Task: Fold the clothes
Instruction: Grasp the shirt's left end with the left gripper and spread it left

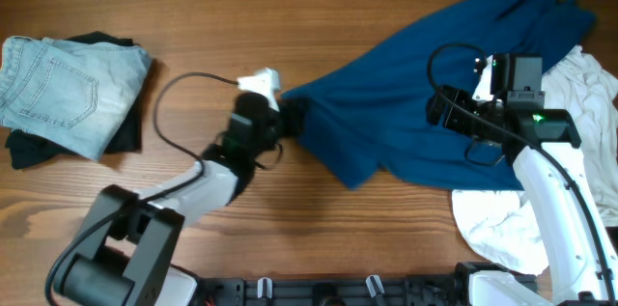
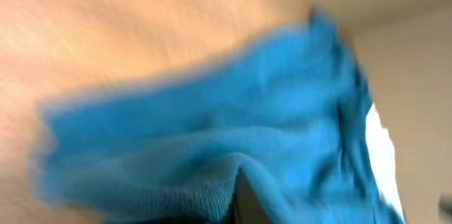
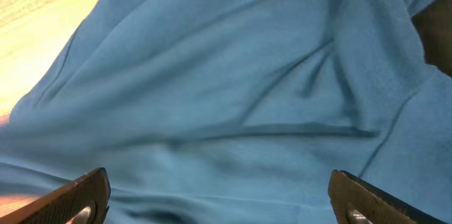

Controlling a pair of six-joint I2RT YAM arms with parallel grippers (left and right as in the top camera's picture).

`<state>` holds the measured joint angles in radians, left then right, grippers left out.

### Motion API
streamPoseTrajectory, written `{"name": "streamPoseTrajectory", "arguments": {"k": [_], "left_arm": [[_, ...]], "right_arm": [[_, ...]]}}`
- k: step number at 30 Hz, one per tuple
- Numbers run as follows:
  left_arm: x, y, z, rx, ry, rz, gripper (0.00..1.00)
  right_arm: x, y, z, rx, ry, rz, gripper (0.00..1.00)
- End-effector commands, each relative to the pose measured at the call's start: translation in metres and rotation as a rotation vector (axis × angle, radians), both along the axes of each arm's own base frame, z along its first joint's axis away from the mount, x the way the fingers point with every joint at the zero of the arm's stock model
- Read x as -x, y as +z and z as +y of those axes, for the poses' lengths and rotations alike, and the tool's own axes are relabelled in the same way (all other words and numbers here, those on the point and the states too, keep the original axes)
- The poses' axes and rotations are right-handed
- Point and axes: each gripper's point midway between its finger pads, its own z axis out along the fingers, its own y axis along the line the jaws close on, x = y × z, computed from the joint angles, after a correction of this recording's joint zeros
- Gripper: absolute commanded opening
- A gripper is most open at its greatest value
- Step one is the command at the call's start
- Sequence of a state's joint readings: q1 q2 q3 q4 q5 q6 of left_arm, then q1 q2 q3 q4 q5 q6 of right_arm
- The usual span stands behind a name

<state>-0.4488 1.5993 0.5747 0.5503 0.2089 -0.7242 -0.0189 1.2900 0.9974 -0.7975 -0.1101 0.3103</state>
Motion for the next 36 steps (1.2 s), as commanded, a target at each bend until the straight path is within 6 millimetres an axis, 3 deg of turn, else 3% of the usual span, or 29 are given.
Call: {"name": "streamPoseTrajectory", "arguments": {"k": [1, 2, 4, 5, 7, 10, 13, 15, 17, 20, 23, 27, 30, 32, 33, 35, 36], "left_arm": [[-0.060, 0.070, 0.108, 0.038, 0.341, -0.183, 0.04], [-0.072, 0.095, 0.153, 0.044, 0.447, -0.229, 0.04], [-0.081, 0.112, 0.202, 0.037, 0.549, -0.236, 0.04], [-0.083, 0.114, 0.225, 0.038, 0.573, -0.196, 0.19], [-0.078, 0.101, 0.230, 0.054, 0.540, -0.104, 1.00], [-0.057, 0.062, 0.217, 0.057, 0.492, 0.092, 1.00], [-0.004, 0.008, 0.177, 0.073, 0.371, 0.430, 1.00], [0.027, -0.012, 0.155, 0.040, 0.319, 0.578, 1.00], [0.056, -0.031, 0.123, -0.038, 0.235, 0.687, 1.00], [0.061, -0.046, 0.104, -0.125, 0.217, 0.685, 1.00], [0.059, -0.062, 0.089, -0.074, 0.288, 0.757, 0.95], [0.054, -0.085, 0.098, -0.083, 0.410, 0.803, 0.79], [0.052, -0.097, 0.098, -0.089, 0.425, 0.819, 0.75], [0.051, -0.103, 0.103, -0.113, 0.448, 0.815, 0.62], [0.049, -0.104, 0.106, -0.124, 0.461, 0.805, 0.44], [0.048, -0.104, 0.108, -0.131, 0.469, 0.797, 0.21], [0.048, -0.104, 0.108, -0.132, 0.469, 0.799, 0.15]], "right_arm": [[0.001, 0.002, -0.003, 0.010, -0.012, -0.001, 1.00], [0.001, 0.002, -0.004, 0.015, -0.014, -0.001, 1.00], [0.000, 0.002, -0.005, 0.020, -0.017, -0.003, 1.00], [0.000, 0.002, -0.005, 0.020, -0.018, -0.004, 1.00], [0.000, 0.002, -0.005, 0.020, -0.018, -0.005, 1.00], [0.000, 0.002, -0.006, 0.024, -0.019, -0.004, 1.00], [0.007, -0.002, -0.016, 0.075, -0.049, 0.030, 1.00], [0.012, -0.007, -0.016, 0.075, -0.048, 0.060, 0.90], [0.021, -0.023, -0.015, 0.064, -0.067, 0.119, 0.75], [0.027, -0.039, -0.014, 0.061, -0.065, 0.178, 0.79], [0.028, -0.044, -0.015, 0.062, -0.064, 0.198, 0.80], [0.028, -0.044, -0.015, 0.062, -0.064, 0.198, 0.82], [0.029, -0.044, -0.014, 0.062, -0.064, 0.201, 0.83], [0.029, -0.044, -0.014, 0.062, -0.064, 0.201, 0.83], [0.029, -0.044, -0.014, 0.062, -0.064, 0.201, 0.83], [0.029, -0.044, -0.014, 0.062, -0.064, 0.201, 0.84], [0.029, -0.044, -0.014, 0.062, -0.064, 0.201, 0.84]]}}
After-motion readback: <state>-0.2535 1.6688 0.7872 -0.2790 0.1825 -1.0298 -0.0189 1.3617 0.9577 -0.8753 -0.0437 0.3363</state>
